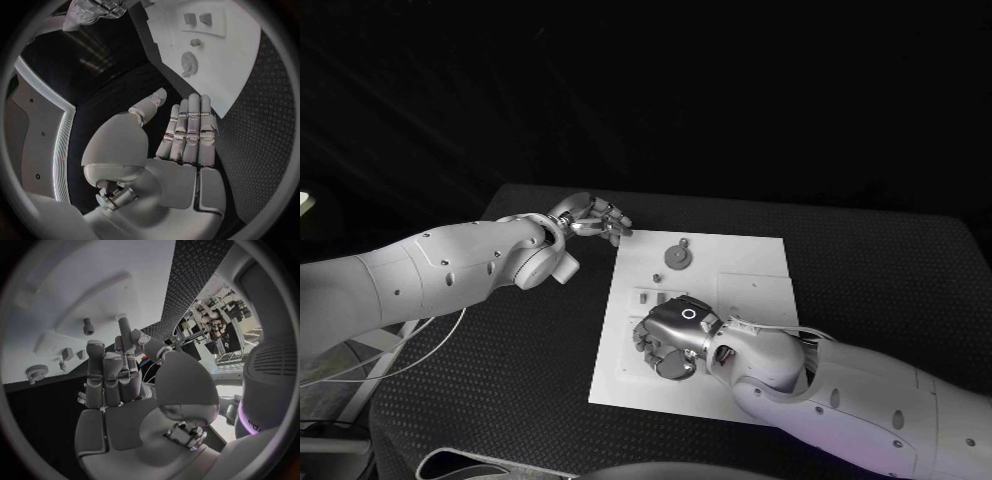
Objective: Assemble the parts on the task board
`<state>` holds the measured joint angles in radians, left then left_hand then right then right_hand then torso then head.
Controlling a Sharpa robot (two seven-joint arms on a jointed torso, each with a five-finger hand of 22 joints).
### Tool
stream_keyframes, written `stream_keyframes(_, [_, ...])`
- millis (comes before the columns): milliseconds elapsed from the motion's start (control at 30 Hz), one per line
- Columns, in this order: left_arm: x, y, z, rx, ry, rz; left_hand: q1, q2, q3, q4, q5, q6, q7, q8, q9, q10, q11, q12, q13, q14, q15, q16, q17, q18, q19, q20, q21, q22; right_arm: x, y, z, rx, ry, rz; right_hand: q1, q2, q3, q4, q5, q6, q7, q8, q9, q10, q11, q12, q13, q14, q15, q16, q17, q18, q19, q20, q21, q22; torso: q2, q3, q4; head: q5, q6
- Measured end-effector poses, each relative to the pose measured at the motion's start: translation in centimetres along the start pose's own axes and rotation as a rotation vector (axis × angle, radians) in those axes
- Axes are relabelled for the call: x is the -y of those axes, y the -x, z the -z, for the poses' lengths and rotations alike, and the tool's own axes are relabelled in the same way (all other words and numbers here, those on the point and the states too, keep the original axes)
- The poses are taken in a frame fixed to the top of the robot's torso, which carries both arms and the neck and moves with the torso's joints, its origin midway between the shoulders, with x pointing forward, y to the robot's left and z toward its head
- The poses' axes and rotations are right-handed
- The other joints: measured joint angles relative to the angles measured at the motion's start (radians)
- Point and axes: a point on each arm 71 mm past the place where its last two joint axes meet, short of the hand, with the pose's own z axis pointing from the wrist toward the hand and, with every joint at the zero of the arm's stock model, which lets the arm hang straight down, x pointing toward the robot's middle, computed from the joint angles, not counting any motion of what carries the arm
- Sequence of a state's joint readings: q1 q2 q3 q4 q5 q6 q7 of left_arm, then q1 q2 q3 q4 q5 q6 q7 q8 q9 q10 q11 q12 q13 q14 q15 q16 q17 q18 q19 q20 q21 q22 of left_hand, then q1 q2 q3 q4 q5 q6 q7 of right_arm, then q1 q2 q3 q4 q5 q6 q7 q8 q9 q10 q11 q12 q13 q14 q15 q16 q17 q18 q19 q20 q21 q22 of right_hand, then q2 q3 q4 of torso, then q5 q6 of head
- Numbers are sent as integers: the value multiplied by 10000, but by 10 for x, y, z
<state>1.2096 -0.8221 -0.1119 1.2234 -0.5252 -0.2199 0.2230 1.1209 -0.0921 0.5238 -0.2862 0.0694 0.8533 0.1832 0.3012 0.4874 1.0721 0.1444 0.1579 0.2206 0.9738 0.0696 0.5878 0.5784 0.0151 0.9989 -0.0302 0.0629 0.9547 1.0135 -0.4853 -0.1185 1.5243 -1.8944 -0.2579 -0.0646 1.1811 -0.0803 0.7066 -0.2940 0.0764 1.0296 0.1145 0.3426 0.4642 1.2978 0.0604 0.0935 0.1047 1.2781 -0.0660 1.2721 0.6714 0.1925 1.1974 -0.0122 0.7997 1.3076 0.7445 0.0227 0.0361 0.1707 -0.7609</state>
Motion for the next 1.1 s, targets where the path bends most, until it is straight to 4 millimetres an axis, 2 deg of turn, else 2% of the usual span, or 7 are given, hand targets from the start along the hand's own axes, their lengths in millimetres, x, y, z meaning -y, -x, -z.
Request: stream_keyframes(1100, [0, 1, 0, 10, 13, 0, 0, 0, 0, 0, 0, 4, 5, 0, -8, 0, 0, 38, -7, 0, 0, 0, 19, 0, 0, 0, 0, -16, 5, -5, 0, 51, -39, 76, 0, 0, 25, 30, 13, -1, 0, 0, 19, 0, 0, 0, 0, 18, -19, 37, 6, -1, -22, -23, 0, -2, -4, -3, 6, 21, -64])
